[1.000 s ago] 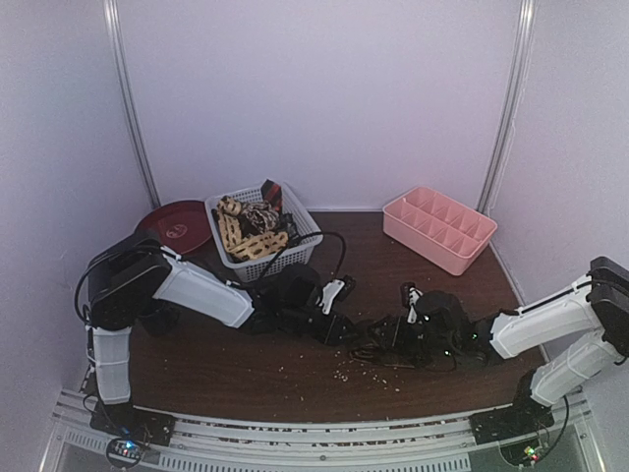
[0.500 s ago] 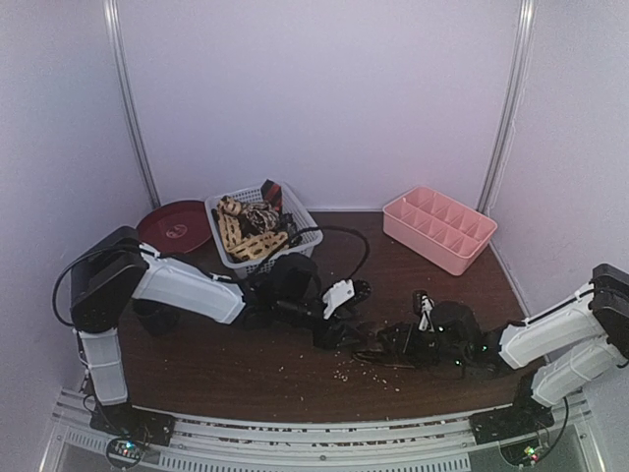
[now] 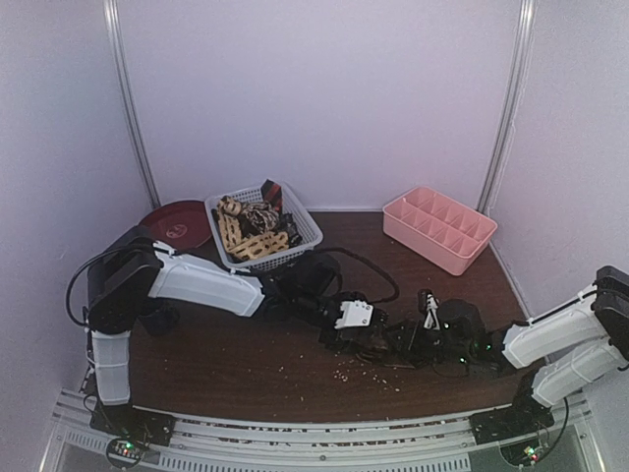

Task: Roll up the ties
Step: Roll the tie at the center of the board.

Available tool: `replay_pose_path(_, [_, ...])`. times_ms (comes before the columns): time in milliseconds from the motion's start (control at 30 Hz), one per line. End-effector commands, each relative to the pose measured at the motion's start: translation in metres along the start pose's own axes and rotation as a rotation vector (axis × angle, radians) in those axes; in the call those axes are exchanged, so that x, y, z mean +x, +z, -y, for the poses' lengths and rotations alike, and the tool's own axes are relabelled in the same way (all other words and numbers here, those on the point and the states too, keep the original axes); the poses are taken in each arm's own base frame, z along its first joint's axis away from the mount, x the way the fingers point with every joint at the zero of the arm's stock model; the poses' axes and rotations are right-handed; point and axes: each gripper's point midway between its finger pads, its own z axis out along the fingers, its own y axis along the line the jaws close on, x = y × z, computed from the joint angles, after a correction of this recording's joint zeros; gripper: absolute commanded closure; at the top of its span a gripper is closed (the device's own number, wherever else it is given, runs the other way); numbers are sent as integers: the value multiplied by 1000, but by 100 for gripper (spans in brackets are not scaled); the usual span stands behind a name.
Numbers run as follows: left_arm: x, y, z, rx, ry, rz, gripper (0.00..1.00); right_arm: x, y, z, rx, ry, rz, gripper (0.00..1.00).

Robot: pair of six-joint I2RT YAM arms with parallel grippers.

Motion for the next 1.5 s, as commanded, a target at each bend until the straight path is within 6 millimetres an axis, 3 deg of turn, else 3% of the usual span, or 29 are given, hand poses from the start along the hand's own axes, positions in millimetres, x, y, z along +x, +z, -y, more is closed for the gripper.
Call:
replay_pose_path(0, [14,15,5,63,47,-41,25,6,-1,11,27,-9,-24,63])
replay_pose_path(267, [26,32,-3,68,24,-93,21,7,2,12,32,-5,-34,63])
replay_pose_path(667, [37,36,1,85,41,-134,23,11,3,11,26,-10,-52,64])
replay_pose_path(867, [20,26,-19,-25,79,-84,20,12,4,12,30,-15,-59,64])
replay_pose_path(1000, [18,26,-23,-41,82,-86,18,13,4,15,38,-15,-58,64])
replay_pose_path(1200, [27,34,-18,10,73,-119,8,12,5,14,39,-22,-58,64])
replay_pose_path(1467, [29,36,2,119,67,-110,19,10,5,10,40,-38,-60,64])
